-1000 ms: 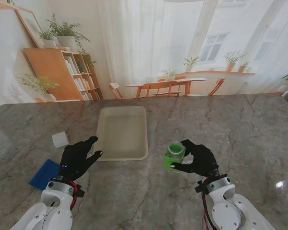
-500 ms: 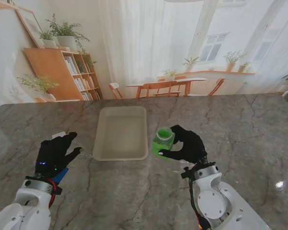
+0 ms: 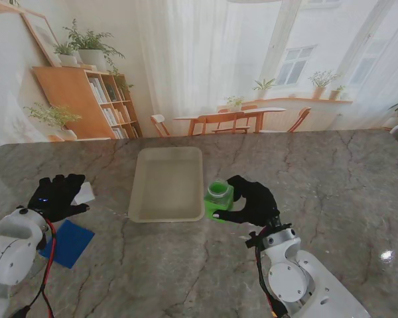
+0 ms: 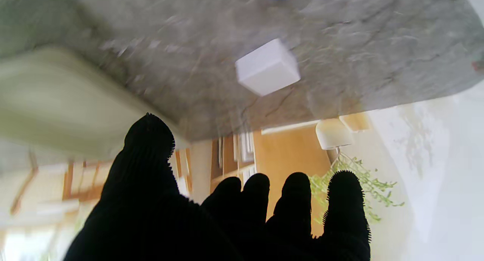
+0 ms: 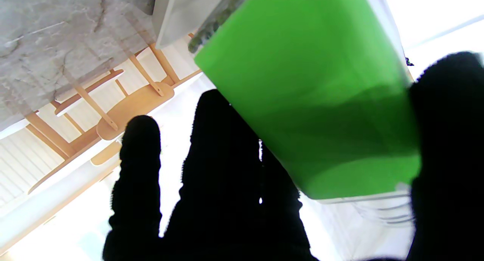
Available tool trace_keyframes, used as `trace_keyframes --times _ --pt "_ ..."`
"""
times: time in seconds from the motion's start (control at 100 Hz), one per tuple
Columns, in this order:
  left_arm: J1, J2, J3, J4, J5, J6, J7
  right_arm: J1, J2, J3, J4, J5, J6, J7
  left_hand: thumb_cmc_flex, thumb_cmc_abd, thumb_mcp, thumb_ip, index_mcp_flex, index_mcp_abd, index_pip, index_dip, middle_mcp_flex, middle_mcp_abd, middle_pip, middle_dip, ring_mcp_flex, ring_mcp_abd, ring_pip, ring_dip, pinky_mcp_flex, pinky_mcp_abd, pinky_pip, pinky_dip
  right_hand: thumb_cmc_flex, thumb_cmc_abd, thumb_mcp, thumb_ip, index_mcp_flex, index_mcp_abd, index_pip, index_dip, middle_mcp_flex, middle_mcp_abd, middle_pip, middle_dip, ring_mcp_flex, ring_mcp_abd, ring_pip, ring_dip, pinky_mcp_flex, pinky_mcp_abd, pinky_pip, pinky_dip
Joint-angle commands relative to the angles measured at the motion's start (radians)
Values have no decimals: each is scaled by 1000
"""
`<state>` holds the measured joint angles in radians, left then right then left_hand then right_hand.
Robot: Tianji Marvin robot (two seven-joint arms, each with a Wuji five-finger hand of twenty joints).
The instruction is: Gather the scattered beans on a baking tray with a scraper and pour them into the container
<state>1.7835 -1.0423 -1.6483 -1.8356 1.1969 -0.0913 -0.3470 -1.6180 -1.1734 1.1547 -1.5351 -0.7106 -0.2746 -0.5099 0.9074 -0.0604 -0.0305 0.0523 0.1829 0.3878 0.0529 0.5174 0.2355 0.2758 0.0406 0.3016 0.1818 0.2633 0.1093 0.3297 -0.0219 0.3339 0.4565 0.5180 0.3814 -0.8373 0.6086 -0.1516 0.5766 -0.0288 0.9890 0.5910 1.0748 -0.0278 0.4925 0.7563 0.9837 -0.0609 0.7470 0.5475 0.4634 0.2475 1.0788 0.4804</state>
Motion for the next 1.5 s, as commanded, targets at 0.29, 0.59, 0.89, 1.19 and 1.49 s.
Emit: trace_keyframes --times 0.29,0.59,0.89,1.19,1.49 --pt "-297 57 124 326 -2 -71 -109 2 1 -15 3 -2 9 20 -78 0 0 -68 -41 106 -65 -183 -135 50 -12 -7 -101 7 20 -5 -47 -52 -4 -49 144 89 566 10 74 -333 199 96 99 -99 144 77 5 -45 6 17 -4 16 12 25" --pt "-485 78 290 551 -54 -99 -135 2 2 -19 1 4 19 32 -132 1 1 -69 -41 116 -61 -197 -132 58 -3 4 -93 8 27 -2 -46 -53 24 -55 148 90 562 11 74 -330 199 97 97 -97 144 76 3 -43 7 17 -7 18 13 27" --pt "-620 87 451 717 -122 -76 -133 5 1 -21 4 3 26 30 -36 -62 14 -67 -49 118 -15 -105 -53 61 41 76 3 19 111 76 13 -76 214 2 148 93 559 10 73 -328 198 97 95 -96 145 76 1 -42 9 16 -9 19 15 28" --pt "-625 90 485 748 -122 -53 -130 -1 0 -15 1 0 28 18 187 -105 26 -62 4 53 118 209 132 1 211 397 227 -65 392 424 280 -219 515 223 150 97 553 11 72 -326 198 97 91 -93 146 74 -1 -42 10 16 -11 19 16 29" --pt "-620 74 510 783 -151 28 -13 -10 1 -7 -5 -3 31 16 382 -178 102 -75 100 -147 533 838 431 -126 370 949 485 -197 693 612 602 -383 755 262 151 100 548 11 69 -324 196 96 88 -87 148 72 -5 -40 10 15 -12 21 16 29"
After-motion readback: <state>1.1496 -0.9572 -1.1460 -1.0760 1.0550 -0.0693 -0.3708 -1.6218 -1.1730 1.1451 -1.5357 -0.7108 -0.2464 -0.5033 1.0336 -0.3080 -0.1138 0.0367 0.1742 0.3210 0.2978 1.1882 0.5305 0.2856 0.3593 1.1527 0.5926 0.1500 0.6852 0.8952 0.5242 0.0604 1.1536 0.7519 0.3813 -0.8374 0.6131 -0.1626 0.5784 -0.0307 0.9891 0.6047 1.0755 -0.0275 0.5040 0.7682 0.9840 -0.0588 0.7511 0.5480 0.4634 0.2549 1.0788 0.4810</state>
